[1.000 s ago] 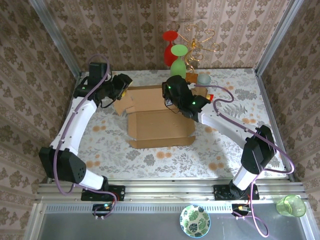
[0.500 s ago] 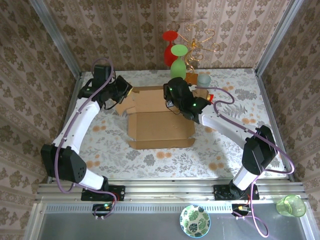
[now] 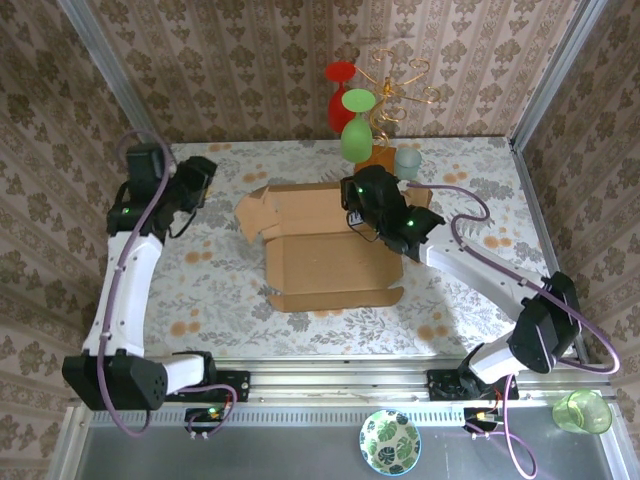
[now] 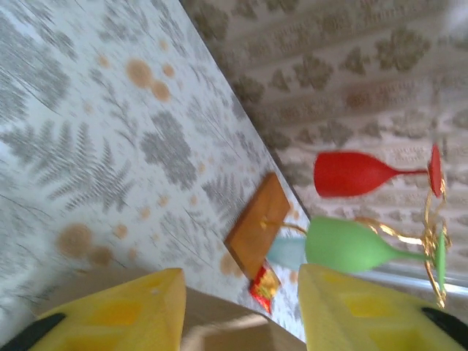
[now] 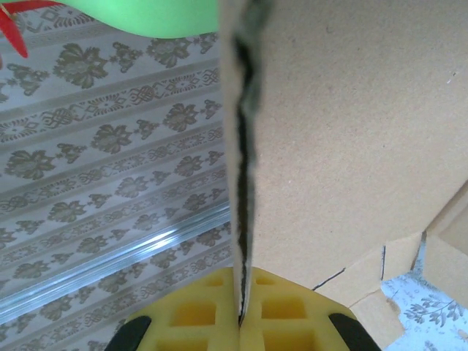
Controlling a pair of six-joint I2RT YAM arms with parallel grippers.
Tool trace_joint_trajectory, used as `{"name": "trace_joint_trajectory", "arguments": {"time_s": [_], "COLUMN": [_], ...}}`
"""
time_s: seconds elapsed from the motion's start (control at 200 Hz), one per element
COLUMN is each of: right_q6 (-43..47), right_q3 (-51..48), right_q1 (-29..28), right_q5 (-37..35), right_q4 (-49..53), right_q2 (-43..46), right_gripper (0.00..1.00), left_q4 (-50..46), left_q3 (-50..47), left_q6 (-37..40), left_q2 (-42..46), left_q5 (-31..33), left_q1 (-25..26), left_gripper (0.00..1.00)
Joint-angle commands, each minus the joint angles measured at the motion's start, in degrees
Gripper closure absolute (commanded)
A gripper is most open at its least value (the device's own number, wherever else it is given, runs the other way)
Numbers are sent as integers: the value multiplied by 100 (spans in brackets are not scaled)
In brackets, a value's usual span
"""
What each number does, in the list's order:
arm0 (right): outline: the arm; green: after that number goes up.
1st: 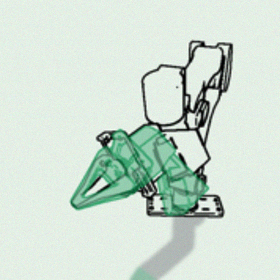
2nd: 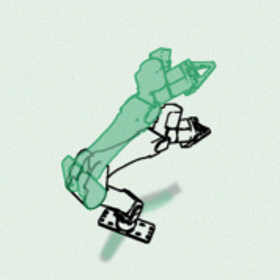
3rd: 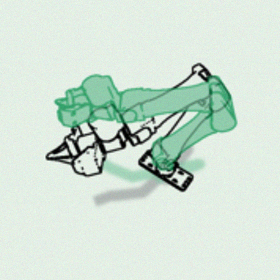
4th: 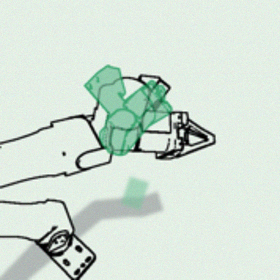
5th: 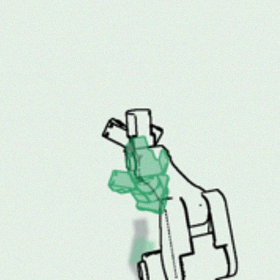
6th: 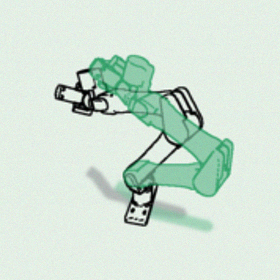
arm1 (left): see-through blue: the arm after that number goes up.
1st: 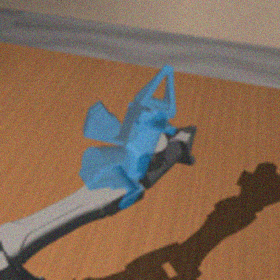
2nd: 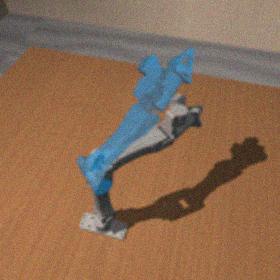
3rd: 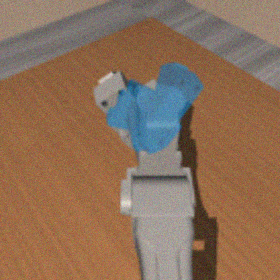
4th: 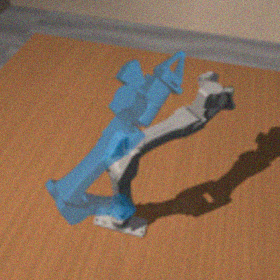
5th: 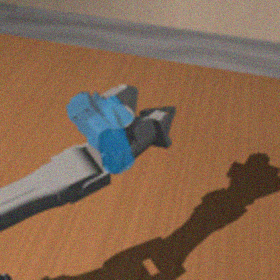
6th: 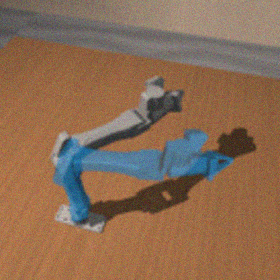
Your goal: Fold the paper box
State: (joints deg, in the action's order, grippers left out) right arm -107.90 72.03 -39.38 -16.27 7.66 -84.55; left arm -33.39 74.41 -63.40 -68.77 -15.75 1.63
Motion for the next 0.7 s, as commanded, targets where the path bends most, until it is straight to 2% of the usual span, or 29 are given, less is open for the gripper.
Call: {"name": "trace_joint_trajectory", "arguments": {"time_s": [0.0,0.105,0.23,0.36,0.49,0.58,0.695], "right_q6": [-77,73,169,87,87,83,55], "right_q3": [-268,-346,-227,-177,-51,-1,30], "right_q1": [114,343,497,584,674,738,789], "right_q5": [-234,-151,-107,-87,-27,43,64], "right_q4": [90,-254,-292,-335,-296,-270,-251], "right_q2": [-89,-385,-634,-786,-888,-948,-1004], "right_gripper": [100,100,100,100,100,100,100], "left_q4": [-80,422,1068,2033,3506,4370,4804], "left_q3": [-724,-1473,-2265,-3149,-3767,-3852,-3725], "left_q6": [218,350,410,272,-120,-340,-511], "left_q2": [-98,-263,-550,-699,-1191,-1704,-2141], "left_q5": [-190,-646,-1126,-1327,-1653,-1818,-1754], "left_q1": [-311,-569,-574,-402,-169,85,520], "left_gripper": [65,78,93,95,95,96,99]}}
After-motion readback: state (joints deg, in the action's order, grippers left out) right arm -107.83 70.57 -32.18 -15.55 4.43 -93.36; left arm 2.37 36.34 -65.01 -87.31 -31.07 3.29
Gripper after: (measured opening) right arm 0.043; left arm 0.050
